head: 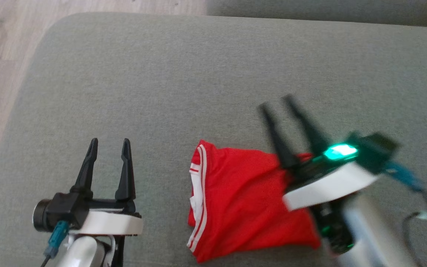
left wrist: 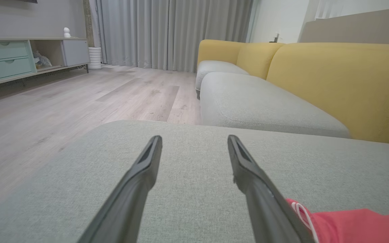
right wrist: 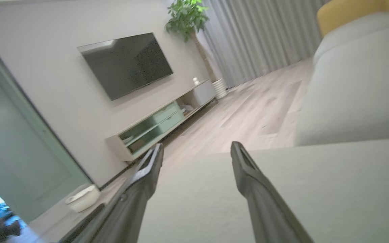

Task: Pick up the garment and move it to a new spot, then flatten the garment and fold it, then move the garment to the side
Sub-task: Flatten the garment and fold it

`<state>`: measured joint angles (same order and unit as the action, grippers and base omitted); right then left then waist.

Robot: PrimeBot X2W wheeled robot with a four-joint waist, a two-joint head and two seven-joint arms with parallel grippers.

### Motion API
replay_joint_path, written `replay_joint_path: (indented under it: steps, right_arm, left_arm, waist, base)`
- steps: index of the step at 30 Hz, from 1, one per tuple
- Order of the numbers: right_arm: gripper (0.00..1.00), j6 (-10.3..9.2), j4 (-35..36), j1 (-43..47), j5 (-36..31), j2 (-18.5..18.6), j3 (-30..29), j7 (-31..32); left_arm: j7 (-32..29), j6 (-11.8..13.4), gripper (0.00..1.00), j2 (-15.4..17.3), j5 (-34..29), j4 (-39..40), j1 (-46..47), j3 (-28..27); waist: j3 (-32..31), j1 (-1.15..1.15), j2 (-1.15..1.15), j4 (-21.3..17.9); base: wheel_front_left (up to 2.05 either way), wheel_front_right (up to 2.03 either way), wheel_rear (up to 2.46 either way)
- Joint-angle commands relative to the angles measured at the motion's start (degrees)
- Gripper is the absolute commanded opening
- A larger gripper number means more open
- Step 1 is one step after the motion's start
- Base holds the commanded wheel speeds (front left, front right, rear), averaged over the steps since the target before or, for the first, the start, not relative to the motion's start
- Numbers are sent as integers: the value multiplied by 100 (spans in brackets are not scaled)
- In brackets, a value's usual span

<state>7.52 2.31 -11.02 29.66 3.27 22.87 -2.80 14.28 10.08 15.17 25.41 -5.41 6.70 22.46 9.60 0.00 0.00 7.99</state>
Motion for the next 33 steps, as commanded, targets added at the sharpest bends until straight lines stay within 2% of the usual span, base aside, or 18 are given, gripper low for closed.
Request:
replay_joint_path:
  steps: [1, 4, 7, 13, 23, 33]
  right_arm:
    - [100, -3, 357, 9, -368, 32, -289, -25]
    - [100, -3, 657, 303, -1010, 195, -1105, 159]
    - [100, -3, 924, 737, -1367, 318, -1770, 385]
    - [100, -3, 1387, 1416, -1686, 313, -2387, 655]
    - [100, -3, 1716, 2095, -1789, 123, -2476, 937]
    - [100, -3, 1621, 2423, -1717, 71, -2220, 1072]
  left_arm:
    - [56, 35, 100, 124, 17, 161, 139, -225]
    - [46, 70, 100, 187, 7, 188, 92, -255]
    - [-7, 126, 100, 275, -10, 232, 42, -292]
    - [-106, 259, 100, 451, -31, 354, -58, -412]
    - [-434, 507, 100, 720, -77, 685, -618, -431]
    - [-469, 572, 100, 723, -53, 699, -1070, -289]
  waist:
    - [-19, 0, 0, -74]
    - [-39, 0, 0, -161]
    - [-79, 0, 0, -239]
    - [-136, 0, 0, -364]
    - [-590, 0, 0, -592]
    - [-1011, 0, 0, -675]
  base:
    - [0, 0, 0]
    - [0, 0, 0]
    - [0, 0, 0]
    - [0, 0, 0]
    - [0, 0, 0]
    - [0, 0, 0]
